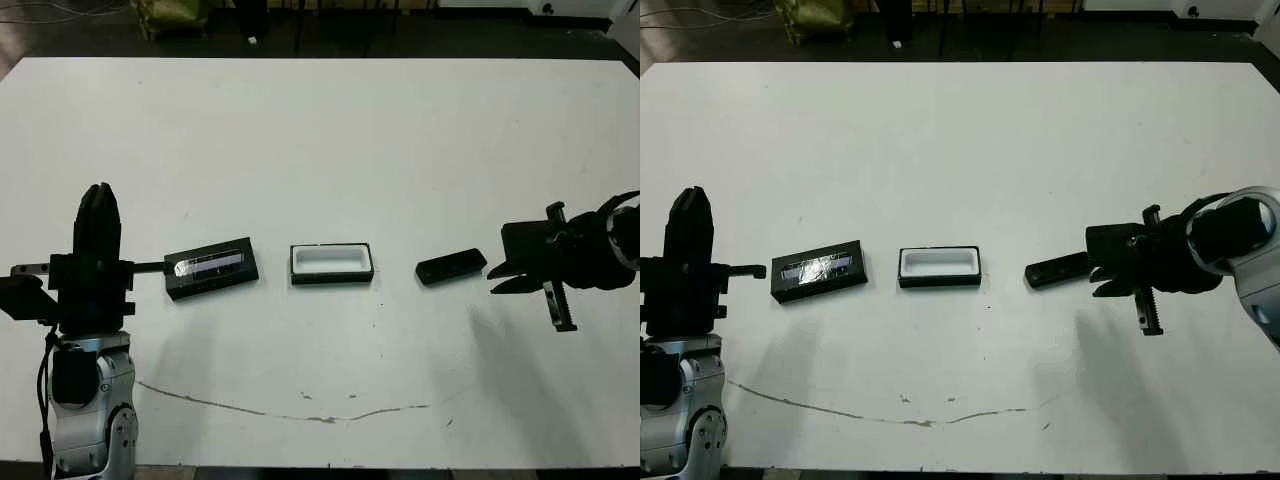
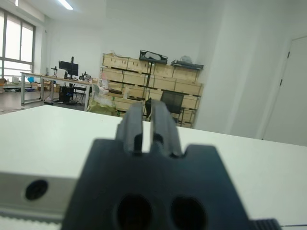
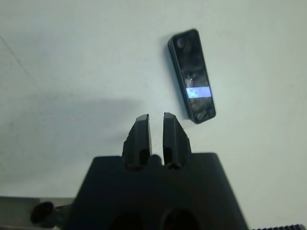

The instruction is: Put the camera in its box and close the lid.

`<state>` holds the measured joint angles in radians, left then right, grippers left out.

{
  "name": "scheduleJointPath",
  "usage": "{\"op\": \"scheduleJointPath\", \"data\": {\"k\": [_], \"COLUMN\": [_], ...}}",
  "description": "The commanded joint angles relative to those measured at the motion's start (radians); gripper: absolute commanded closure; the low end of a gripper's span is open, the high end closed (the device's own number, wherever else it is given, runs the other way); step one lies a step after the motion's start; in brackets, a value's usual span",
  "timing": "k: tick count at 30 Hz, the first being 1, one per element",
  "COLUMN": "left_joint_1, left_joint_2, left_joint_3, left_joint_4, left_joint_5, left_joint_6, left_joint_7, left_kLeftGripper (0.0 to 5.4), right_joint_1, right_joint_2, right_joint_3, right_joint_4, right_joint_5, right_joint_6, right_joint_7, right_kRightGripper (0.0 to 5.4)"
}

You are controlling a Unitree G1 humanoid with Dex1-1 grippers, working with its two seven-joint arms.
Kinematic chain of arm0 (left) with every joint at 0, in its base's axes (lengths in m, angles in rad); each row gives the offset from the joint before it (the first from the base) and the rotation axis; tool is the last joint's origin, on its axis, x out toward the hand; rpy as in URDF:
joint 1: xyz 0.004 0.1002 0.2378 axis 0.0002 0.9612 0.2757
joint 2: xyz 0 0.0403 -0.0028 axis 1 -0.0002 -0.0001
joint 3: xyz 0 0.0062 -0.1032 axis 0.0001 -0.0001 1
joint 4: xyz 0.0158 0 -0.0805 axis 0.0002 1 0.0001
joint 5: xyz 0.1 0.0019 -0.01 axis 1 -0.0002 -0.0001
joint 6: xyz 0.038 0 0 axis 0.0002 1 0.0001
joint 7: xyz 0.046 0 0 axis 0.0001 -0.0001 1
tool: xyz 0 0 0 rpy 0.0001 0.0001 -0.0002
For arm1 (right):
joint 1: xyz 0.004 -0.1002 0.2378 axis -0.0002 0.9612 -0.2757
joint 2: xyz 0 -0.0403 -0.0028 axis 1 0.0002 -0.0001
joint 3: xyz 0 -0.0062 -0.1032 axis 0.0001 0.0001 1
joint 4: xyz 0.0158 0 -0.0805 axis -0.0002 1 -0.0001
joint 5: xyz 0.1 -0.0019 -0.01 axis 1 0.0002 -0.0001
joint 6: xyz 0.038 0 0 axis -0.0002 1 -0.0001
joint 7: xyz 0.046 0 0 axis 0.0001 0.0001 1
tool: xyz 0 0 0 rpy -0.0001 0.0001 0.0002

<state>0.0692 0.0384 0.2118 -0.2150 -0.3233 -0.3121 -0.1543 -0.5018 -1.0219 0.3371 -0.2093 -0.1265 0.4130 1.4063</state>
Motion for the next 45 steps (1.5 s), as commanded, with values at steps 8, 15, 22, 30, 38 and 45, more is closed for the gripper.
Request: {"op": "scheduleJointPath", "data": {"k": [8, 15, 22, 30, 38, 45], "left_joint_1": [0.016, 0.018, 0.025, 0.025, 0.025, 0.022], "left_joint_2": [0.002, -0.001, 0.000, -0.002, -0.001, -0.001], "left_joint_3": [0.001, 0.000, -0.004, -0.011, -0.008, -0.009], "left_joint_4": [0.008, 0.005, -0.006, -0.005, 0.000, 0.004], "left_joint_5": [0.000, 0.006, 0.023, 0.021, 0.015, 0.016], "left_joint_6": [0.015, 0.014, 0.022, 0.025, 0.022, 0.015], "left_joint_7": [0.002, 0.005, 0.021, 0.019, 0.015, 0.011], "left_kLeftGripper": [5.38, 5.38, 5.38, 5.38, 5.38, 5.38], "right_joint_1": [-0.006, -0.017, -0.017, -0.031, -0.045, -0.060], "right_joint_2": [0.007, 0.043, 0.080, 0.126, 0.151, 0.163], "right_joint_3": [0.032, 0.041, 0.047, 0.066, 0.072, 0.082], "right_joint_4": [0.021, 0.092, 0.178, 0.264, 0.317, 0.355], "right_joint_5": [-0.054, -0.064, -0.068, -0.094, -0.112, -0.128], "right_joint_6": [-0.009, -0.035, -0.097, -0.118, -0.125, -0.180], "right_joint_7": [-0.023, -0.030, -0.043, -0.064, -0.080, -0.087], "right_kRightGripper": [5.40, 5.40, 5.40, 5.40, 5.40, 5.40]}}
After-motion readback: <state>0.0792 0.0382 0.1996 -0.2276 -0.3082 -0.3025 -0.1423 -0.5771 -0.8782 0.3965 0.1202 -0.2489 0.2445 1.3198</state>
